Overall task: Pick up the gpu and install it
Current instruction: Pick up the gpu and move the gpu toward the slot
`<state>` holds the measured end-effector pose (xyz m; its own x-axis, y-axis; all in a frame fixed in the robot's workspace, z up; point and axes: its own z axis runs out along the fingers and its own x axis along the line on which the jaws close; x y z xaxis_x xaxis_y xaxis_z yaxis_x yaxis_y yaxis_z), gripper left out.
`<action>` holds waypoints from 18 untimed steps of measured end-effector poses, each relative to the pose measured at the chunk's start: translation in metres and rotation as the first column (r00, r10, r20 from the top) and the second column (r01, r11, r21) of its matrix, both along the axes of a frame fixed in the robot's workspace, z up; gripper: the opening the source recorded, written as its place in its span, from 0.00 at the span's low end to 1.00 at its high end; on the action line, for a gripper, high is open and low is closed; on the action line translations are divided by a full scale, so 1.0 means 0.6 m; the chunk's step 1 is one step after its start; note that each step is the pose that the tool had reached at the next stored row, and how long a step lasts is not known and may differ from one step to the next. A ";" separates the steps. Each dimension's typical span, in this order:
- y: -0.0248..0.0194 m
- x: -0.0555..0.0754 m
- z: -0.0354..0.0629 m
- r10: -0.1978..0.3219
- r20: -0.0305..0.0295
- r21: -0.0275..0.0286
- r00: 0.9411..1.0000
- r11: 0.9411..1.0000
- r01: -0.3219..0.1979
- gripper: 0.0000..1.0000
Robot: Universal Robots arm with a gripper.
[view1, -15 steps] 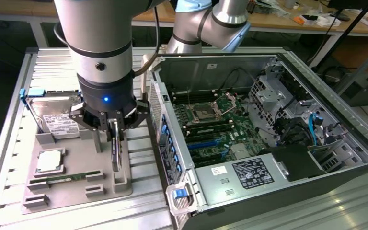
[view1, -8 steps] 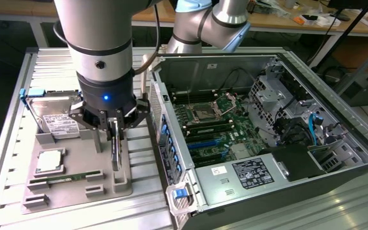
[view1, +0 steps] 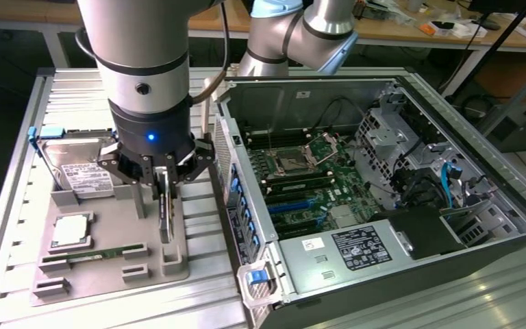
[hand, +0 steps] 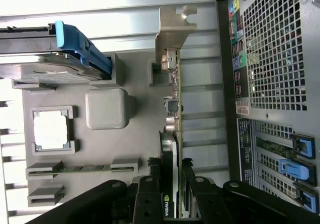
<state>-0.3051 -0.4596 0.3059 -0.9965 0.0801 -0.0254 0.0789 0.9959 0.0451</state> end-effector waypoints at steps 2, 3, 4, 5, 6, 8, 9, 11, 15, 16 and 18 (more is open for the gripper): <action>0.0000 0.000 0.002 0.000 0.000 0.000 1.000 1.000 0.000 0.27; 0.0000 0.000 0.002 0.000 0.000 0.000 1.000 1.000 0.000 0.27; 0.0000 0.000 0.003 0.000 0.000 0.000 1.000 1.000 0.000 0.27; 0.0000 0.000 0.004 0.000 0.000 0.000 1.000 1.000 0.000 0.27; 0.0000 0.000 0.004 0.000 0.000 0.000 1.000 1.000 0.000 0.27; 0.0000 0.000 0.005 0.000 0.000 0.000 1.000 1.000 0.000 0.27; 0.0000 0.000 0.006 0.000 0.000 0.000 1.000 1.000 0.000 0.27; 0.0000 0.000 0.008 0.000 0.000 0.000 1.000 1.000 0.000 0.27; 0.0000 0.000 0.011 0.000 0.000 0.000 1.000 1.000 0.000 0.27; 0.0000 0.000 0.012 0.000 0.000 0.000 1.000 1.000 0.000 0.27; 0.0000 0.000 0.013 0.000 0.000 0.000 1.000 1.000 0.000 0.27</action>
